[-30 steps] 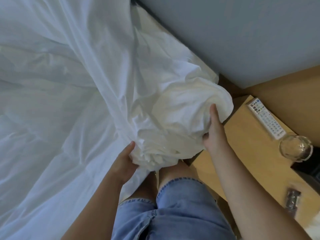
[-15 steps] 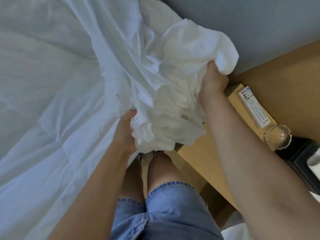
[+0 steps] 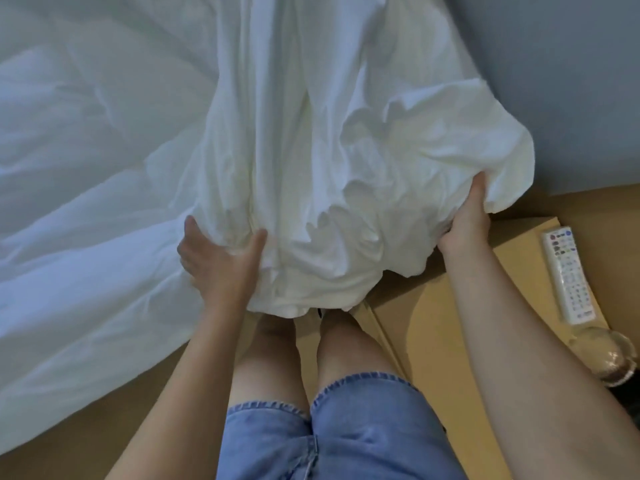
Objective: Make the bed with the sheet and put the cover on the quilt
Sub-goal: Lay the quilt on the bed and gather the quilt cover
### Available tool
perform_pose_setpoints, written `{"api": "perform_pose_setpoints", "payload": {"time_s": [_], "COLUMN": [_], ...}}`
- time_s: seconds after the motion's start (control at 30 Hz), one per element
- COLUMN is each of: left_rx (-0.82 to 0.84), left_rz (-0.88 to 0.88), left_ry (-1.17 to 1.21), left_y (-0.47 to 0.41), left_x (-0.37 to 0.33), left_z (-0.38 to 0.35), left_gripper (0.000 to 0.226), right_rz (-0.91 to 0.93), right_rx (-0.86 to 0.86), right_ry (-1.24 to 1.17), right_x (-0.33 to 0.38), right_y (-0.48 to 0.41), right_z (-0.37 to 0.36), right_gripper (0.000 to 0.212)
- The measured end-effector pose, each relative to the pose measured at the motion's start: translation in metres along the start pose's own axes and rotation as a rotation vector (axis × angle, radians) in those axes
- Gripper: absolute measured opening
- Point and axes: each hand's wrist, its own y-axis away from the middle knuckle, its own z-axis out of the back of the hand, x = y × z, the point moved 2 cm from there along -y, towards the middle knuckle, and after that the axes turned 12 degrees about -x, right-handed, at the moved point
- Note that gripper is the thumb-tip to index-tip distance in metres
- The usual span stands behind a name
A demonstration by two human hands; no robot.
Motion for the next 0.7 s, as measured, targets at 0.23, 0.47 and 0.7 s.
{"api": "perform_pose_setpoints", "payload": {"time_s": [0.23, 0.47, 0.7], "left_rx": [0.136, 0.009, 0.129], "left_rz": [-0.629, -0.523, -0.305], "left_ry": [-0.3, -0.327, -0.33], "left_y": [0.029, -0.033, -0.045], "left_x": [-0.052, -0.037, 0.026], "left_z": [-0.066, -0.003, 0.03], "left_gripper": [0.047, 0.037, 0.049], "right_rz": [-0.101, -0.107, -0.089], "right_rx": [0.066, -0.148, -0.092], "right_ry": [0.099, 0.01, 0.126], "right_x": [-0.02, 0.022, -0.008], "right_y": [0.004, -0.025, -0.019], "right_z": [-0.011, -0.016, -0.003], "right_gripper": [0.093, 0.025, 0.051]}}
